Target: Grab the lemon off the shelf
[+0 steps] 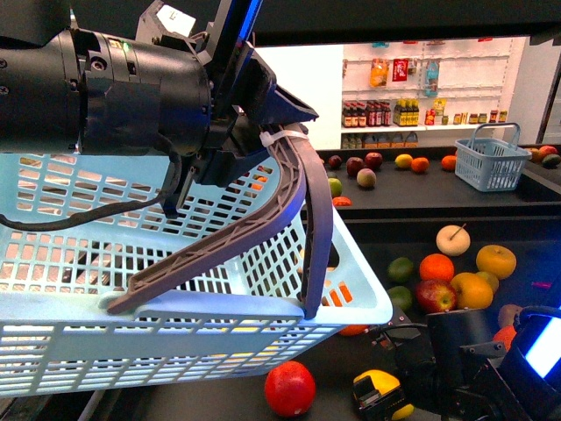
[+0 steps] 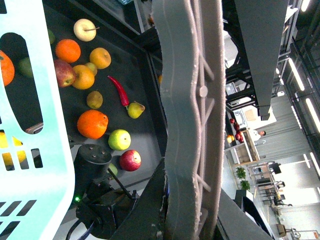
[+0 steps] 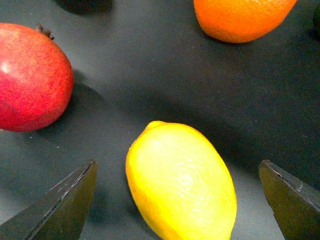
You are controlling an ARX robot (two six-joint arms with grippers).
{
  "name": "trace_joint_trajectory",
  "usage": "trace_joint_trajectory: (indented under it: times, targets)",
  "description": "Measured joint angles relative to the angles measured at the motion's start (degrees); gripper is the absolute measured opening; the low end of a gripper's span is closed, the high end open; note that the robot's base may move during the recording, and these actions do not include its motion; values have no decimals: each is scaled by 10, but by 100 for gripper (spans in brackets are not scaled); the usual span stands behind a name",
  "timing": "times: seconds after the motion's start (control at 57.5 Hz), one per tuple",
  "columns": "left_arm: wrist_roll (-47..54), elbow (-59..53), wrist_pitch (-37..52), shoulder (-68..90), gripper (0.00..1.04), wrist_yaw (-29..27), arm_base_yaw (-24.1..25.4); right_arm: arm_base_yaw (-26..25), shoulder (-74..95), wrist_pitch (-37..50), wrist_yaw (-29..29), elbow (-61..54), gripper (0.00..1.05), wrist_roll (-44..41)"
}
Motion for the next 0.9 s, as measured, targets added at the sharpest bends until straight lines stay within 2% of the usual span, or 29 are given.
trace_joint_trajectory:
  times: [0.765, 0.87, 0.904]
  targets:
    - [0, 0, 0, 0, 11, 0, 0, 7, 43, -20, 4, 28, 97, -55]
    - [0, 0, 0, 0, 11, 0, 0, 7, 43, -19, 4, 28, 86, -52]
    - [0, 0, 0, 0, 11, 0, 0, 7, 43, -19, 5, 28, 79, -52]
